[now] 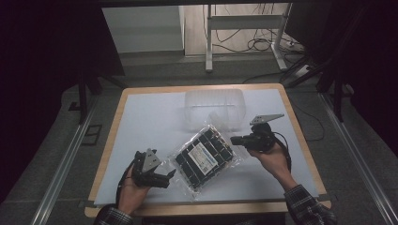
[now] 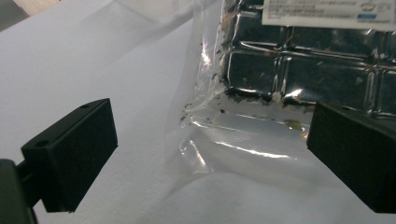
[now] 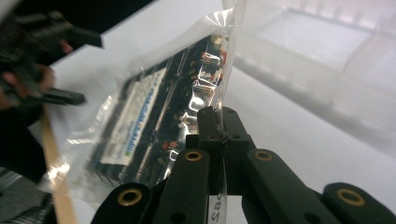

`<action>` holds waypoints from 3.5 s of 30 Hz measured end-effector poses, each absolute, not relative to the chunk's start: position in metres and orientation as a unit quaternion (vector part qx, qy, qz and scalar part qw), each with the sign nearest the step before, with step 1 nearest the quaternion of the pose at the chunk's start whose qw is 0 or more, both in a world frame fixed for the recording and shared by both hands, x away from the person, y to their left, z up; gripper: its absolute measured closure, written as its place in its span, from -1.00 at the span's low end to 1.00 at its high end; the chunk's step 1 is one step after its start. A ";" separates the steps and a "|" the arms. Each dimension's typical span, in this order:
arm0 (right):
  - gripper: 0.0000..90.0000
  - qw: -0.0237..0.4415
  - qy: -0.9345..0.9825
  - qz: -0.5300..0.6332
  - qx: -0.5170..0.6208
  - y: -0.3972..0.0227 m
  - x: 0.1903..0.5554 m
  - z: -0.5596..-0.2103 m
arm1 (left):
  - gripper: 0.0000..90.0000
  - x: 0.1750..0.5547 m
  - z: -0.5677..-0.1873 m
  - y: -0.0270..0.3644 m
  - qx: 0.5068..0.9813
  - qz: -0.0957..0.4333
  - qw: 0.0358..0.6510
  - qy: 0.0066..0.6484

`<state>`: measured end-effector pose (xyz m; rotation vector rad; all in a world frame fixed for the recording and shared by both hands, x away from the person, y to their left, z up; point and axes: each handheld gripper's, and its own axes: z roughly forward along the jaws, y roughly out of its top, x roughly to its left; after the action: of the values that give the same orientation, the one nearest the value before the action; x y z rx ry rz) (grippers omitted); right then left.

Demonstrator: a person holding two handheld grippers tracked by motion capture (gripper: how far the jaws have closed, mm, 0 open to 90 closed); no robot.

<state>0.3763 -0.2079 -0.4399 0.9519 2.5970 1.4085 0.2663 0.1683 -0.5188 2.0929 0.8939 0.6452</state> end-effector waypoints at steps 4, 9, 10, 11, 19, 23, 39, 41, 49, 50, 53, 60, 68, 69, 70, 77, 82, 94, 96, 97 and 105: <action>0.97 0.016 0.835 0.465 0.293 -0.206 0.377 -0.421 | -0.97 0.266 -0.519 0.168 0.819 0.253 0.378 0.350; 0.97 0.009 0.833 0.474 0.284 -0.204 0.377 -0.403 | -0.97 0.267 -0.519 0.169 0.819 0.254 0.379 0.350; 0.97 0.001 0.831 0.479 0.283 -0.204 0.378 -0.399 | -0.97 0.267 -0.519 0.169 0.818 0.254 0.379 0.350; 0.97 -0.003 0.830 0.482 0.281 -0.203 0.378 -0.396 | -0.97 0.267 -0.519 0.169 0.818 0.253 0.379 0.350; 0.97 -0.008 0.828 0.493 0.267 -0.200 0.377 -0.372 | -0.97 0.266 -0.519 0.169 0.816 0.254 0.381 0.352; 0.97 -0.006 0.828 0.497 0.260 -0.200 0.377 -0.362 | -0.97 0.266 -0.519 0.168 0.816 0.254 0.382 0.351; 0.97 0.053 0.824 0.502 0.257 -0.200 0.384 -0.324 | -0.97 0.266 -0.518 0.168 0.818 0.256 0.380 0.348; 0.97 0.056 0.822 0.503 0.261 -0.202 0.388 -0.322 | -0.97 0.266 -0.518 0.168 0.818 0.255 0.380 0.348; 0.97 0.053 0.816 0.509 0.271 -0.201 0.399 -0.314 | -0.97 0.267 -0.518 0.168 0.818 0.255 0.381 0.347; 0.97 0.052 0.816 0.509 0.271 -0.201 0.400 -0.312 | -0.97 0.267 -0.518 0.168 0.818 0.254 0.381 0.347; 0.97 0.052 0.815 0.511 0.270 -0.199 0.403 -0.308 | -0.97 0.267 -0.519 0.168 0.820 0.250 0.381 0.347; 0.97 0.053 0.810 0.517 0.272 -0.195 0.411 -0.297 | -0.97 0.266 -0.518 0.167 0.819 0.243 0.388 0.346; 0.97 0.059 0.803 0.523 0.278 -0.189 0.424 -0.285 | -0.98 0.266 -0.517 0.168 0.818 0.241 0.388 0.349; 0.97 0.061 0.803 0.523 0.279 -0.188 0.427 -0.284 | -0.99 0.266 -0.517 0.168 0.818 0.241 0.388 0.350; 0.97 0.062 0.802 0.524 0.280 -0.187 0.429 -0.283 | -0.99 0.267 -0.517 0.168 0.817 0.241 0.388 0.351; 0.97 0.072 0.799 0.523 0.288 -0.180 0.445 -0.281 | -1.00 0.267 -0.518 0.169 0.818 0.240 0.384 0.354; 0.97 0.082 0.796 0.523 0.293 -0.178 0.458 -0.278 | -1.00 0.267 -0.517 0.168 0.817 0.239 0.389 0.354; 0.97 0.101 0.794 0.520 0.298 -0.164 0.488 -0.276 | -1.00 0.266 -0.517 0.168 0.809 0.234 0.403 0.359; 0.97 0.104 0.795 0.518 0.298 -0.161 0.492 -0.276 | -1.00 0.266 -0.517 0.168 0.808 0.233 0.404 0.360; 0.97 0.105 0.794 0.518 0.299 -0.160 0.494 -0.276 | -1.00 0.266 -0.517 0.168 0.808 0.232 0.405 0.360; 0.97 0.116 0.796 0.511 0.302 -0.149 0.511 -0.281 | -1.00 0.266 -0.517 0.168 0.808 0.232 0.404 0.360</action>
<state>0.5110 -0.1489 -0.2806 0.8839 2.3324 1.4964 0.2661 0.1677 -0.5171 2.0409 0.9102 0.5860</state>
